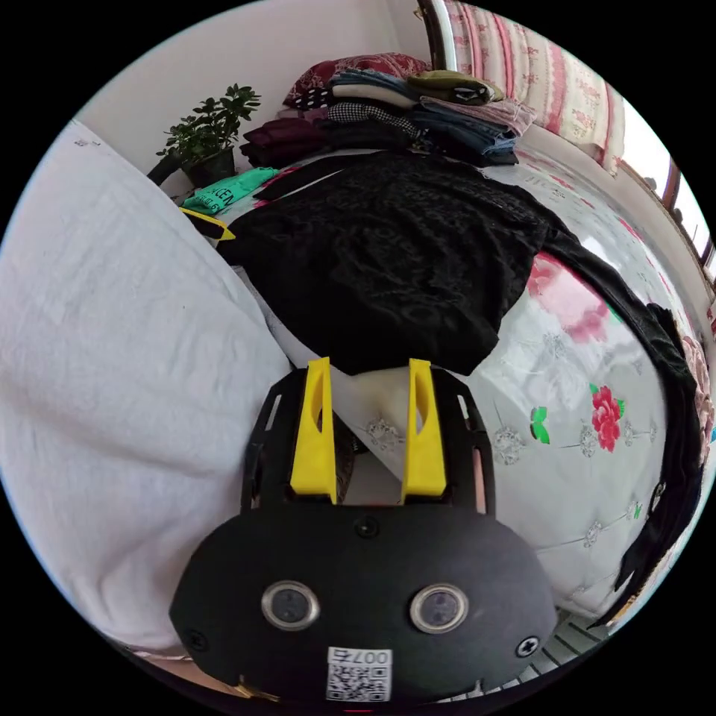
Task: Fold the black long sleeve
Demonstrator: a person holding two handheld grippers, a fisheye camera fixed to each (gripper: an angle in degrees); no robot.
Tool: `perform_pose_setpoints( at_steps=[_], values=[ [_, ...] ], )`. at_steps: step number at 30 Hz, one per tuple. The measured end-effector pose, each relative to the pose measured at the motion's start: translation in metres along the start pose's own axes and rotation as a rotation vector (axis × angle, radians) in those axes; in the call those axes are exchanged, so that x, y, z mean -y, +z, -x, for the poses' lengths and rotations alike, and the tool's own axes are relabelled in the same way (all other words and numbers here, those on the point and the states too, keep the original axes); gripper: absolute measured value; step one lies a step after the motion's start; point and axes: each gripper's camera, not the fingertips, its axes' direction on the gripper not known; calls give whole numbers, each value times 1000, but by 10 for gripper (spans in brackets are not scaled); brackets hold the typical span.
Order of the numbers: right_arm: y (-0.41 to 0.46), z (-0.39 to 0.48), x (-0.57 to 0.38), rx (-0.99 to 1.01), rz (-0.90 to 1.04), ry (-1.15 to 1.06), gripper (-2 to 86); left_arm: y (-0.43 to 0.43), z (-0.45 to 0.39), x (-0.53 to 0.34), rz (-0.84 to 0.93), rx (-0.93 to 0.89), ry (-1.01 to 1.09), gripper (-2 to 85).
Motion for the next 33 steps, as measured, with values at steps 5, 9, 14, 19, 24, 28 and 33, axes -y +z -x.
perform_pose_setpoints(
  at_steps=[5,9,14,19,24,28,33],
  values=[
    [17,3,43,-144,77,-22,68,1,-3,36,31,-62,15,50],
    [-22,-45,86,-89,-13,81,51,-30,-1,71,-105,-102,22,50],
    [-102,-124,111,-57,-299,252,70,-60,19,84,-244,-130,-72,58],
    [-112,-149,78,-65,-286,328,81,-62,36,63,-248,-126,-120,65],
    [-81,-141,63,-76,-170,309,86,-38,24,41,-163,-104,-41,95],
    [-51,-150,96,-79,-106,285,83,-22,13,55,-119,-130,-10,112],
    [-4,-175,124,-148,69,277,26,15,4,94,11,-46,-6,72]
  ],
)
